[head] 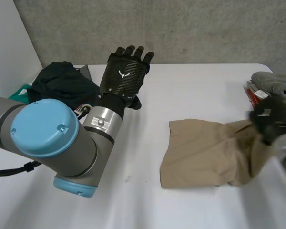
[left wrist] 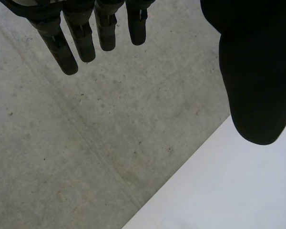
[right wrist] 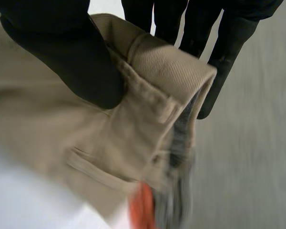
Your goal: Fold the laundry.
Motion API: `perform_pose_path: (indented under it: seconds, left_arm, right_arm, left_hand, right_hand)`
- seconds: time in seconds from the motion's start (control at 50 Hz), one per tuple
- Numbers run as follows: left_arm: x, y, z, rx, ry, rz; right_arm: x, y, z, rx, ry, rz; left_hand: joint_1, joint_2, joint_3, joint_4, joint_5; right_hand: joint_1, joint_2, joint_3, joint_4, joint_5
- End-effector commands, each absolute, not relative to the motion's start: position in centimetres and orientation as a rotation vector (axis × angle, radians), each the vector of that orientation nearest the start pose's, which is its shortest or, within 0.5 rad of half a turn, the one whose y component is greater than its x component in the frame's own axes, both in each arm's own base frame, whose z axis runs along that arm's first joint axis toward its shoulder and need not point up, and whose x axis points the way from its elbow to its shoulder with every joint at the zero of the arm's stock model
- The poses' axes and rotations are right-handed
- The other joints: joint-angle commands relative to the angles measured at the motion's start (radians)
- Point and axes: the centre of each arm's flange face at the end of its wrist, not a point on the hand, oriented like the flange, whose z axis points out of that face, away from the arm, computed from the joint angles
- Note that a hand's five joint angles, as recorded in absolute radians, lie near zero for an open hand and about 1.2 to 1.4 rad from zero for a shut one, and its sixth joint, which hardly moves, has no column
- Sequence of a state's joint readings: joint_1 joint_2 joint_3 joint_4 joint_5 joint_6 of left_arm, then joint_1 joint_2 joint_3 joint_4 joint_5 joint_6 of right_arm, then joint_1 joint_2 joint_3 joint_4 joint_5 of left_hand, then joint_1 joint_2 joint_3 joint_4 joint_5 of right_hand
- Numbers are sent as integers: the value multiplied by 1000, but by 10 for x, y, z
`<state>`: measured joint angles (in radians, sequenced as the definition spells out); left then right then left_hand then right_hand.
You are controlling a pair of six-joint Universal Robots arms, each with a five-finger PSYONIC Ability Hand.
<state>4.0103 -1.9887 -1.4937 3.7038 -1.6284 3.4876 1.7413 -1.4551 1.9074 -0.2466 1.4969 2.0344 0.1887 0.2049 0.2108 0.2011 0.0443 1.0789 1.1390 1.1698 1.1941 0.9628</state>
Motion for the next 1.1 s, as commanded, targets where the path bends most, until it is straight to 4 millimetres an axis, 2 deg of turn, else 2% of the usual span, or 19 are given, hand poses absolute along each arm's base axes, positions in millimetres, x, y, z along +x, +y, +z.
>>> perform_pose_path:
  seconds: [0.02,0.06,0.08,0.14,0.22,0.24,0.28,0.34,0.4,0.42,0.46,0.48,0.58,0.68,0.76,0.84,0.86,1.02,1.1]
  left_arm:
    - [-353,-222,238,1009,1897,-2610]
    - [-351,-219,237,1015,1905,-2602]
    - [-351,-219,237,1015,1903,-2604]
    - [-351,-217,236,1022,1906,-2602]
    - [-354,-217,242,1015,1882,-2632]
    - [-356,-218,245,1011,1872,-2647]
    - [-361,-216,256,1002,1839,-2691]
    - [-376,-206,270,1021,1800,-2763]
    - [-389,-197,281,1025,1784,-2837]
    - [-393,-194,282,1037,1790,-2847]
    - [-401,-189,280,1059,1814,-2860]
    - [-413,-180,275,1116,1855,-2858]
    - [-438,-161,251,1283,1976,-2753]
    - [-463,-145,212,1463,2107,-2566]
    - [-469,-145,185,1518,2182,-2426]
    - [-465,-146,167,1518,2246,-2284]
    - [-458,-150,155,1484,2289,-2157]
    - [-439,-158,142,1430,2308,-1947]
    - [-426,-169,136,1446,2300,-1827]
  right_arm:
    - [278,-186,155,1957,-1458,1691]
    - [284,-167,141,2099,-1403,1658]
    - [285,-156,137,2167,-1368,1642]
    - [283,-158,140,2158,-1335,1647]
    - [283,-169,179,1979,-1342,1836]
    - [280,-172,203,1878,-1388,1950]
    - [274,-177,221,1758,-1488,2059]
    - [249,-197,260,1394,-1800,2327]
    - [231,-210,277,1172,-1953,2425]
    - [219,-218,285,1048,-2020,2456]
    - [205,-225,289,943,-2073,2445]
    - [196,-229,289,890,-2104,2416]
    - [154,-260,274,664,-2265,2214]
    - [150,-279,252,623,-2418,2095]
    - [150,-285,233,621,-2525,2003]
    - [150,-290,207,627,-2635,1889]
    - [152,-290,199,639,-2675,1857]
    - [173,-286,165,779,-2832,1752]
    - [176,-286,145,832,-2866,1662]
  left_hand:
    - [-14,-30,-36,-27,-44]
    - [-14,-30,-36,-27,-44]
    - [-14,-30,-36,-27,-44]
    - [-14,-30,-36,-27,-44]
    - [-14,-30,-36,-27,-44]
    - [-14,-30,-36,-27,-44]
    - [-14,-30,-36,-27,-44]
    - [-14,-30,-36,-27,-44]
    - [-13,-30,-35,-26,-44]
    - [-10,-27,-33,-23,-41]
    - [-5,-21,-27,-17,-35]
    - [-5,-21,-27,-17,-35]
    - [-2,-18,-24,-14,-32]
    - [16,0,-6,4,-14]
    - [34,17,12,21,3]
    - [42,26,20,30,12]
    - [45,29,23,33,15]
    - [57,41,35,45,27]
    - [75,59,53,62,44]
  right_hand:
    - [317,257,226,202,259]
    - [317,257,226,202,259]
    - [57,-3,-34,-58,-2]
    - [-904,-964,-995,-1020,-963]
    - [-904,-964,-995,-1020,-963]
    - [-904,-964,-995,-1020,-963]
    - [-904,-964,-995,-1020,-963]
    - [-904,-964,-995,-1020,-963]
    - [-904,-964,-995,-1020,-963]
    - [-904,-964,-995,-1020,-963]
    - [-904,-964,-995,-1020,-963]
    - [-904,-964,-995,-1020,-963]
    - [-904,-964,-995,-1020,-963]
    - [-904,-964,-995,-1020,-963]
    - [-904,-964,-995,-1020,-963]
    - [-904,-964,-995,-1020,-963]
    - [-904,-964,-995,-1020,-963]
    - [-904,-964,-995,-1020,-963]
    - [-904,-964,-995,-1020,-963]
